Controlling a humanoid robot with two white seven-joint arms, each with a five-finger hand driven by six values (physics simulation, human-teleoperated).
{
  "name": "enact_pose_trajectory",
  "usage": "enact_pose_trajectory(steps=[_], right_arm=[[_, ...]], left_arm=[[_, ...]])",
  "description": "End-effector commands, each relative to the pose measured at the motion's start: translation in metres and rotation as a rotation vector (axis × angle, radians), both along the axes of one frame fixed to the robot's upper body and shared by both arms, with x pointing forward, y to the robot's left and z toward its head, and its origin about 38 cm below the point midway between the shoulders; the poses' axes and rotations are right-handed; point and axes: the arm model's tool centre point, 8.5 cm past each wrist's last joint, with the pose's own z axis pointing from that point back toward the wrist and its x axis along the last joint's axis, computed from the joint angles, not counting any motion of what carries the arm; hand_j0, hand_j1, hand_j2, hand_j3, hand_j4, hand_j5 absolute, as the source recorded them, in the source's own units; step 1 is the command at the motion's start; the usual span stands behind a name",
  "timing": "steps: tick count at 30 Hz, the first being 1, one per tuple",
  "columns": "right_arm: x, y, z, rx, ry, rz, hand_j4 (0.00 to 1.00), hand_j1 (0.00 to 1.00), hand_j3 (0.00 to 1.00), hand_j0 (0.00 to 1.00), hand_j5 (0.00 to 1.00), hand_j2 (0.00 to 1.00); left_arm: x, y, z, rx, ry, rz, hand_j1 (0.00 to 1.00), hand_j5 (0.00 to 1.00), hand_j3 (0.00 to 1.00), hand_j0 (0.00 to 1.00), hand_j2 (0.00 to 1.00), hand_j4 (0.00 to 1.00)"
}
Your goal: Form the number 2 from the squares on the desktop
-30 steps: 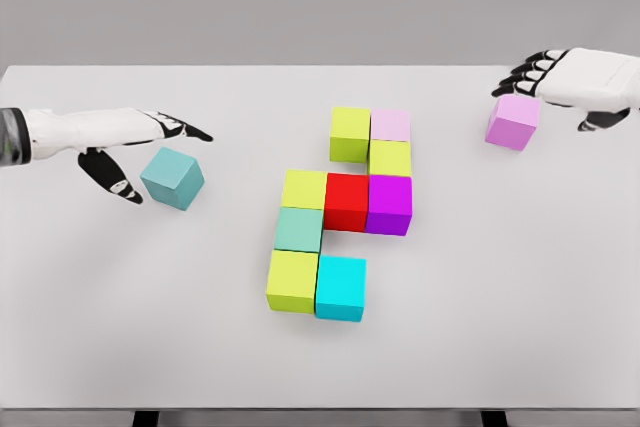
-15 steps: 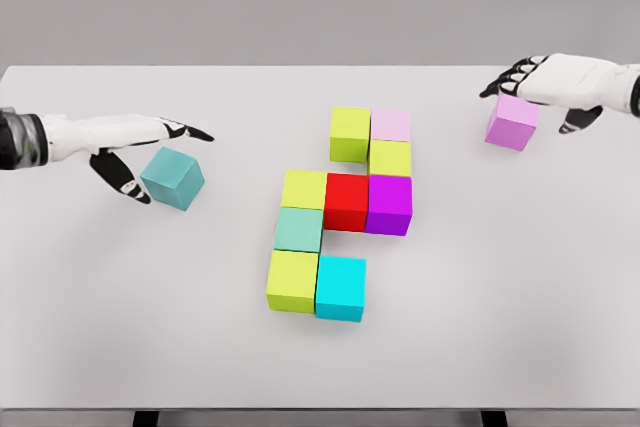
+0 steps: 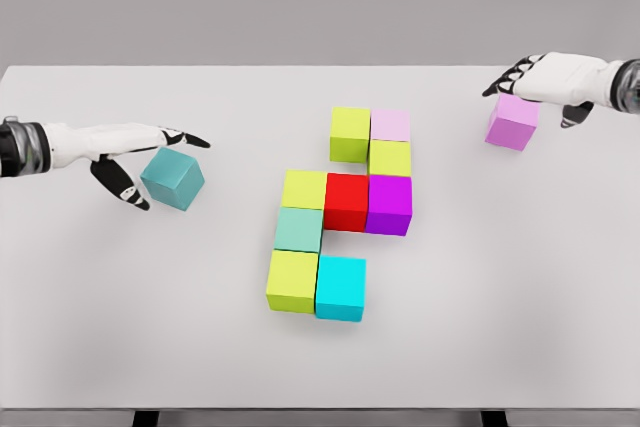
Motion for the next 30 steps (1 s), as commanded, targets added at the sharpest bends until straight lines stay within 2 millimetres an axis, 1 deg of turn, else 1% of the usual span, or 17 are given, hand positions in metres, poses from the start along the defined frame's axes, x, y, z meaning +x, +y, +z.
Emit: enact_pose_trajectory(steps=[1,4,6,10,13,15,21,23,26,27,30], right_arm=[[0.002,0.003,-0.003,-0.005,0.0,0.0,1.0,1.0,1.0,1.0,1.0,1.0],[0.008,0.007,-0.004,0.012,0.007,-0.01,1.0,1.0,1.0,1.0,1.0,1.0],[0.009,0.007,-0.003,0.011,0.005,-0.01,1.0,1.0,1.0,1.0,1.0,1.0],[0.01,0.008,-0.011,-0.014,0.022,-0.013,1.0,1.0,1.0,1.0,1.0,1.0],[0.012,0.007,-0.012,-0.016,0.025,-0.021,1.0,1.0,1.0,1.0,1.0,1.0],[0.015,0.009,-0.02,-0.032,0.037,-0.028,1.0,1.0,1.0,1.0,1.0,1.0],[0.017,0.012,-0.019,-0.035,0.036,-0.027,1.0,1.0,1.0,1.0,1.0,1.0],[0.018,0.014,-0.023,-0.038,0.043,-0.029,1.0,1.0,1.0,1.0,1.0,1.0],[0.018,0.015,-0.026,-0.045,0.048,-0.027,1.0,1.0,1.0,1.0,1.0,1.0],[0.018,0.014,-0.026,-0.047,0.05,-0.029,1.0,1.0,1.0,1.0,1.0,1.0],[0.019,0.01,-0.031,-0.083,0.055,-0.041,1.0,1.0,1.0,1.0,1.0,1.0]], left_arm=[[0.002,0.004,-0.003,0.003,0.007,0.017,1.0,1.0,1.0,1.0,1.0,1.0],[0.006,-0.003,-0.009,0.012,0.006,0.011,1.0,1.0,1.0,1.0,1.0,1.0],[0.006,-0.005,-0.009,0.008,0.005,0.007,1.0,1.0,1.0,1.0,1.0,1.0],[0.007,-0.006,-0.009,0.024,-0.003,0.004,1.0,1.0,1.0,1.0,1.0,1.0],[0.007,-0.008,-0.011,0.022,0.0,0.003,1.0,1.0,1.0,1.0,1.0,1.0],[0.007,-0.008,-0.011,0.022,0.0,0.003,1.0,1.0,1.0,1.0,1.0,1.0],[0.007,-0.007,-0.013,0.024,0.007,0.006,1.0,1.0,1.0,1.0,1.0,1.0],[0.007,-0.003,-0.015,0.029,0.011,0.018,1.0,1.0,1.0,1.0,1.0,1.0],[0.008,-0.002,-0.016,0.03,0.013,0.024,1.0,1.0,1.0,1.0,1.0,1.0],[0.008,-0.002,-0.015,0.029,0.014,0.024,0.93,0.93,0.93,0.93,0.93,0.93],[0.009,0.002,-0.018,0.035,0.022,0.041,0.92,0.92,0.92,0.92,0.92,0.92]])
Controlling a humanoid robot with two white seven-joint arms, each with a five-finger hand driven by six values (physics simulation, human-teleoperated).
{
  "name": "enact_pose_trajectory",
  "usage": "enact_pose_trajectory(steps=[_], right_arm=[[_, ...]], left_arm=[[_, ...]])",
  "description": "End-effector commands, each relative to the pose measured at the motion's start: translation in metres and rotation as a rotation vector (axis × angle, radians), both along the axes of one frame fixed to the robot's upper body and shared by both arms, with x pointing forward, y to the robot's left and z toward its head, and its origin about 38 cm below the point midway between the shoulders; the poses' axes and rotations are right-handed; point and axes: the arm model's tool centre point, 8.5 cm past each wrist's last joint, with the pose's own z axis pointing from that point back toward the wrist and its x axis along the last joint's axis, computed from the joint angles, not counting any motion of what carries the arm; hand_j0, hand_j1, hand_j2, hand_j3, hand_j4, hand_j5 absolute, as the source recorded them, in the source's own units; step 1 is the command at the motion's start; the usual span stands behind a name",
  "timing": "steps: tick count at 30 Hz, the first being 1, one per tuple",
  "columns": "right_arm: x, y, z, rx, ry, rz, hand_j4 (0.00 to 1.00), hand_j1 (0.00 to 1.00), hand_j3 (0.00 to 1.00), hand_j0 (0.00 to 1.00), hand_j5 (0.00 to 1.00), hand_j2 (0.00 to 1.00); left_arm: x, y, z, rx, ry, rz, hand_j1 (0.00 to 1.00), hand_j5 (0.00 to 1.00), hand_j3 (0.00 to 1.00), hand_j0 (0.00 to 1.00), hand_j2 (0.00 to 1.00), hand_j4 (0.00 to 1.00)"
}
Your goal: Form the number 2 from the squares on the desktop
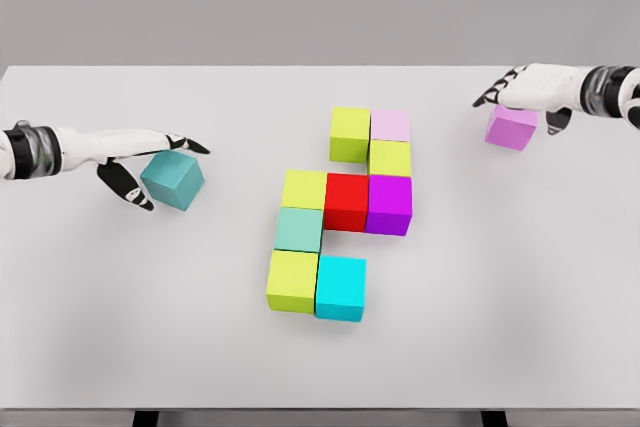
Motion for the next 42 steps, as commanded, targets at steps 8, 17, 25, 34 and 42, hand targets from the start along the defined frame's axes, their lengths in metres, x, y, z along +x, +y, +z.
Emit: enact_pose_trajectory(steps=[8,17,25,34,42], right_arm=[[0.005,0.006,-0.005,-0.012,0.007,-0.004,1.0,1.0,1.0,1.0,1.0,1.0],[0.005,0.007,-0.01,-0.019,0.021,-0.003,1.0,1.0,1.0,1.0,1.0,1.0],[0.006,0.001,-0.021,-0.057,0.043,-0.027,1.0,1.0,1.0,1.0,1.0,1.0],[0.008,-0.001,-0.018,-0.055,0.039,-0.035,1.0,1.0,1.0,1.0,1.0,1.0],[0.011,0.01,-0.017,-0.058,0.037,-0.016,1.0,1.0,1.0,1.0,1.0,1.0]], left_arm=[[-0.001,-0.002,-0.01,0.007,0.02,0.004,0.8,0.8,0.8,0.8,0.8,0.8],[-0.003,-0.003,-0.011,-0.004,0.024,-0.001,0.54,0.54,0.54,0.54,0.54,0.54],[0.002,-0.017,-0.01,-0.058,0.077,0.085,0.44,0.44,0.44,0.44,0.44,0.44],[0.019,-0.056,0.01,-0.194,0.103,0.134,0.38,0.38,0.38,0.38,0.38,0.38],[0.052,-0.085,0.003,-0.222,0.154,0.223,0.36,0.36,0.36,0.36,0.36,0.36]])
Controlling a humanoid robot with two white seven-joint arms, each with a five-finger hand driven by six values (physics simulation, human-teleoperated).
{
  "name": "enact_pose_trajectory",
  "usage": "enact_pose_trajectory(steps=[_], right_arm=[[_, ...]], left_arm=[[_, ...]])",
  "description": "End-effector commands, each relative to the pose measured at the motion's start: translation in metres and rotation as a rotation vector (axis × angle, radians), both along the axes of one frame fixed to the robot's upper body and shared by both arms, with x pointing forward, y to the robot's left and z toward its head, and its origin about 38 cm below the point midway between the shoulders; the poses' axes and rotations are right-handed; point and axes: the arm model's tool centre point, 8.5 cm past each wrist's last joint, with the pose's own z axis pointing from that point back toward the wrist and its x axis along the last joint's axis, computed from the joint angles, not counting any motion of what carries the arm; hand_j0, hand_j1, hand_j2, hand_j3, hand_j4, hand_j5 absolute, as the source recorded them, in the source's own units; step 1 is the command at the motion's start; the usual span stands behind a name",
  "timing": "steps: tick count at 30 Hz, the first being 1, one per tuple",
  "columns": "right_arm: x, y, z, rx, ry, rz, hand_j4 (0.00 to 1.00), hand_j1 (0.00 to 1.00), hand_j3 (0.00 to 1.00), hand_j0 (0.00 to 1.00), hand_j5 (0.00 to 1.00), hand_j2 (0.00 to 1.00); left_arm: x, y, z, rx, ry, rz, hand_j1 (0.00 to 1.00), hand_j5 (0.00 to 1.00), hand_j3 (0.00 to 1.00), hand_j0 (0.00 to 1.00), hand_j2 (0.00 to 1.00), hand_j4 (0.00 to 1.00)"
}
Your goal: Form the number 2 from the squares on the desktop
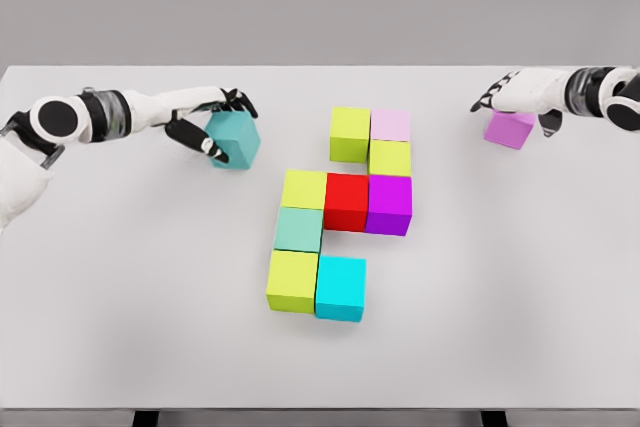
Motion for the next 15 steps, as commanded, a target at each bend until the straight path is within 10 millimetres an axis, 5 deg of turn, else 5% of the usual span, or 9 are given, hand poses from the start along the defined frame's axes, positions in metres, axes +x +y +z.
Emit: enact_pose_trajectory(steps=[1,3,9,15], right_arm=[[-0.001,0.002,-0.004,-0.012,0.01,0.007,1.0,1.0,1.0,1.0,1.0,1.0],[-0.001,0.003,-0.006,-0.02,0.015,0.011,0.99,0.99,0.99,0.99,0.99,0.99],[-0.002,0.004,-0.007,-0.019,0.017,0.013,0.59,0.59,0.59,0.59,0.59,0.59],[-0.001,0.004,-0.005,-0.01,0.013,0.012,0.59,0.59,0.59,0.59,0.59,0.59]], left_arm=[[0.006,-0.011,-0.008,-0.016,0.032,0.023,0.35,0.35,0.35,0.35,0.35,0.35],[0.014,-0.031,-0.006,-0.01,0.018,0.007,0.35,0.35,0.35,0.35,0.35,0.35],[0.029,-0.062,-0.011,-0.019,0.033,0.009,0.35,0.35,0.35,0.35,0.35,0.35],[0.035,-0.061,-0.007,0.0,0.022,0.019,0.35,0.35,0.35,0.35,0.35,0.35]])
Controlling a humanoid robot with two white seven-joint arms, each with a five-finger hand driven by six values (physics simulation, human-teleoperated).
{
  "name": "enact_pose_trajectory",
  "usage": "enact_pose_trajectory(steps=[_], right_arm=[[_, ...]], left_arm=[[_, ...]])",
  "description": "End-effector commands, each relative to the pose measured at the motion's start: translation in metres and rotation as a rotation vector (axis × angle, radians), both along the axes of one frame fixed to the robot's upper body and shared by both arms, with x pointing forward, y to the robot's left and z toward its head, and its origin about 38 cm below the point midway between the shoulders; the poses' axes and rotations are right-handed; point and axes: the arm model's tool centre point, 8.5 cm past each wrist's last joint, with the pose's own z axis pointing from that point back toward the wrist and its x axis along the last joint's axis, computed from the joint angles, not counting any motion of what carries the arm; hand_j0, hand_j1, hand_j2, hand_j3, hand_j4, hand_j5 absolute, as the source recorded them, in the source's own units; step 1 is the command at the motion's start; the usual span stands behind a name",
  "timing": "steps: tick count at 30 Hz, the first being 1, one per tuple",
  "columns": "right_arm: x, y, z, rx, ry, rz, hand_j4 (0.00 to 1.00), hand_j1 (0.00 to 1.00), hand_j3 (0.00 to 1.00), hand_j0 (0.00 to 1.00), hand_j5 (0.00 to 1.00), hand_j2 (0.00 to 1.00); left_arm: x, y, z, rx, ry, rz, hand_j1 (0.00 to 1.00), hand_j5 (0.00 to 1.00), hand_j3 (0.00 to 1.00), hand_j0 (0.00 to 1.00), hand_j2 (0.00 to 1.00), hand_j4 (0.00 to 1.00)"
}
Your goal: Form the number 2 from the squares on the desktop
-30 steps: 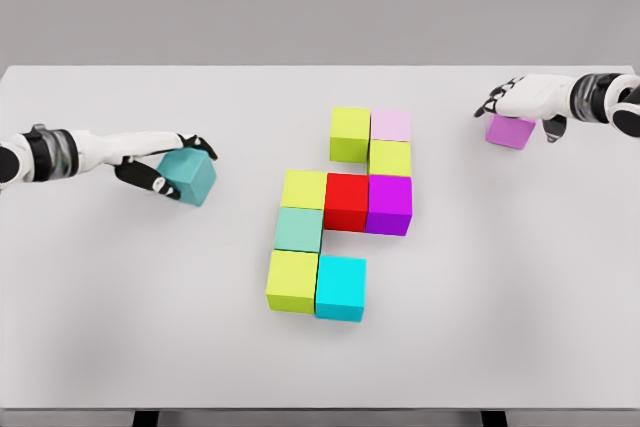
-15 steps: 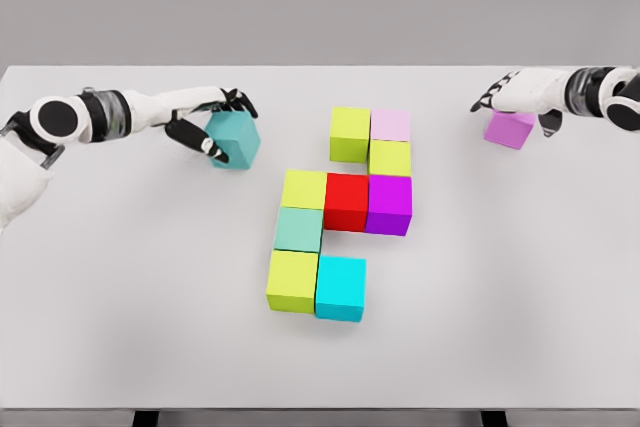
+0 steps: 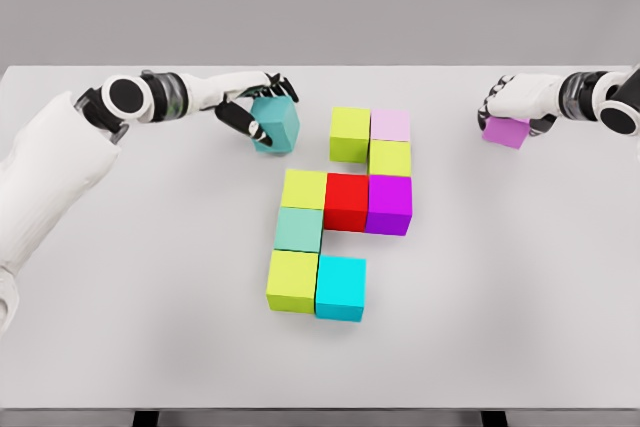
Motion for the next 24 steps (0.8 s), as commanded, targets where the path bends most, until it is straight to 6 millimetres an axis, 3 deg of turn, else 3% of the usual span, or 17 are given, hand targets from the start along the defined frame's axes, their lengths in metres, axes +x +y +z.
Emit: enact_pose_trajectory(steps=[1,11,15,19,23,24], right_arm=[[0.0,0.0,0.001,0.009,-0.002,-0.003,0.59,0.59,0.59,0.59,0.59,0.59],[0.001,0.01,0.019,0.094,-0.03,0.024,0.59,0.59,0.59,0.59,0.59,0.59],[-0.006,0.01,0.039,0.157,-0.062,0.055,0.59,0.59,0.59,0.59,0.59,0.59],[-0.023,0.006,0.051,0.153,-0.09,0.101,0.59,0.59,0.59,0.59,0.59,0.59],[-0.055,0.002,0.056,0.125,-0.101,0.177,0.6,0.6,0.6,0.6,0.6,0.6],[-0.061,0.001,0.064,0.128,-0.112,0.193,0.61,0.61,0.61,0.61,0.61,0.61]], left_arm=[[0.002,-0.001,-0.006,0.014,0.007,0.01,0.35,0.35,0.35,0.35,0.35,0.35],[0.009,-0.038,-0.008,0.013,0.012,-0.02,0.35,0.35,0.35,0.35,0.35,0.35],[0.009,-0.037,-0.01,0.014,0.016,-0.018,0.35,0.35,0.35,0.35,0.35,0.35],[0.009,-0.038,-0.009,0.01,0.009,-0.025,0.35,0.35,0.35,0.35,0.35,0.35],[0.009,-0.039,-0.009,0.008,0.006,-0.031,0.35,0.35,0.35,0.35,0.35,0.35],[0.009,-0.04,-0.009,0.007,0.006,-0.033,0.35,0.35,0.35,0.35,0.35,0.35]])
